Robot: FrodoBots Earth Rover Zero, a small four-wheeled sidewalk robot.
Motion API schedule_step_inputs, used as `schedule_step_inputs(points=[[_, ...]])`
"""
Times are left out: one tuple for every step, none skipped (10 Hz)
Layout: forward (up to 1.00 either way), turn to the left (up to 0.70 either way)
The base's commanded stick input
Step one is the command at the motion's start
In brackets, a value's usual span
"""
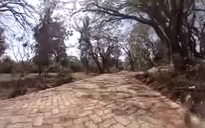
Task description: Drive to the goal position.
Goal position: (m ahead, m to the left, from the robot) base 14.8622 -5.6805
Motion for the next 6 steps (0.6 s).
schedule_step_inputs(points=[[1.00, 0.00], [1.00, 0.00], [1.00, 0.00], [1.00, 0.00], [1.00, 0.00], [1.00, 0.00]])
